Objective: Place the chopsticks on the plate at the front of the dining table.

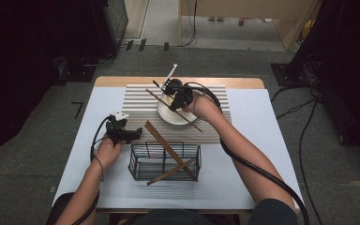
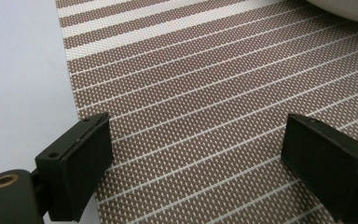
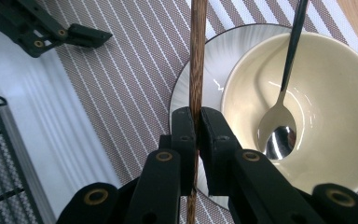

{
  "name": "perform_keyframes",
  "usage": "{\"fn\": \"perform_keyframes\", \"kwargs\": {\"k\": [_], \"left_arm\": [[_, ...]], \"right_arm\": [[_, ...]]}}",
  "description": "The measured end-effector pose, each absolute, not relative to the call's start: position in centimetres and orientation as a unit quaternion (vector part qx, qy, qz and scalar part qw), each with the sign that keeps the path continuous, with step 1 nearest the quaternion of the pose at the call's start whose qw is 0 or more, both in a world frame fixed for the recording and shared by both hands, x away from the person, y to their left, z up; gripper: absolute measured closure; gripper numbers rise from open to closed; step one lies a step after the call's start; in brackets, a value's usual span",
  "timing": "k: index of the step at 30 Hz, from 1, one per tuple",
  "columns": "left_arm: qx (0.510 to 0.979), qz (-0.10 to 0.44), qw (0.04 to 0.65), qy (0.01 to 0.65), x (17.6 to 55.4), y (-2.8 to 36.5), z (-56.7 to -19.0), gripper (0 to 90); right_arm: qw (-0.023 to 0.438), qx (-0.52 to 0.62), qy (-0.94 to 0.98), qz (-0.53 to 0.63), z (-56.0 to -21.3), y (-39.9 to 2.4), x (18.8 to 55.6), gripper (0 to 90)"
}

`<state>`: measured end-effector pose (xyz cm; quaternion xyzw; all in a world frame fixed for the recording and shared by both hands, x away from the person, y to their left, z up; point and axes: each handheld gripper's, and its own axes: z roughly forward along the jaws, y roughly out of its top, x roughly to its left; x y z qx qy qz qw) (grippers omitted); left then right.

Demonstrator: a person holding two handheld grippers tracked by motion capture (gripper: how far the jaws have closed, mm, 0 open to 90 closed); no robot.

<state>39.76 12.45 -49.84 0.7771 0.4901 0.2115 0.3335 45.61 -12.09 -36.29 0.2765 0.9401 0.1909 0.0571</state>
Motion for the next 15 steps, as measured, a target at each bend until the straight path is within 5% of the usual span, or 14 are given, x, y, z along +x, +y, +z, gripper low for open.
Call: {"fn": "perform_keyframes", "kwargs": {"k": [15], "left_arm": [[0.778, 0.210, 0.333, 0.490, 39.8, 12.5, -49.8, 9.0]], "right_arm": [[0.051, 0.277, 0.943, 0.179, -37.8, -11.3, 46.8, 85.3]]}}
